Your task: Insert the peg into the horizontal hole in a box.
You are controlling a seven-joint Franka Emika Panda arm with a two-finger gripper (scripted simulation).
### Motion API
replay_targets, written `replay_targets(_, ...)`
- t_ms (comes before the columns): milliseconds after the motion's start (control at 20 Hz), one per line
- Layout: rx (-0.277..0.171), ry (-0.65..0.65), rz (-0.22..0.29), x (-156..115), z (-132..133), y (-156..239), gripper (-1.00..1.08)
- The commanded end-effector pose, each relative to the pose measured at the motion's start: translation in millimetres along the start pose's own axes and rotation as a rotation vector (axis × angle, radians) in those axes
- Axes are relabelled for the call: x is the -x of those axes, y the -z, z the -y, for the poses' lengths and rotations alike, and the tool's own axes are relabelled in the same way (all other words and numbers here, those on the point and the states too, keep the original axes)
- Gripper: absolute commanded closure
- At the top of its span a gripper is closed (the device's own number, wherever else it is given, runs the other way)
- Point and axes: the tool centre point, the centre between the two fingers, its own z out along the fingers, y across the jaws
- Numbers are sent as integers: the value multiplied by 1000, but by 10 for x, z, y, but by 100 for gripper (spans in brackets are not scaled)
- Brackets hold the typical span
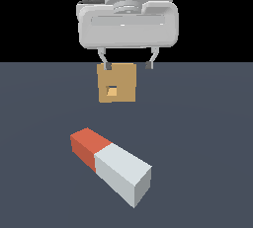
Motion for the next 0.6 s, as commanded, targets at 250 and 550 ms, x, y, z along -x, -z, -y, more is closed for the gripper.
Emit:
replay_targets(250, 0, 14, 0, 18, 11, -18, -92)
replay_targets(550, -1, 65, -1, 90, 52, -86, -92)
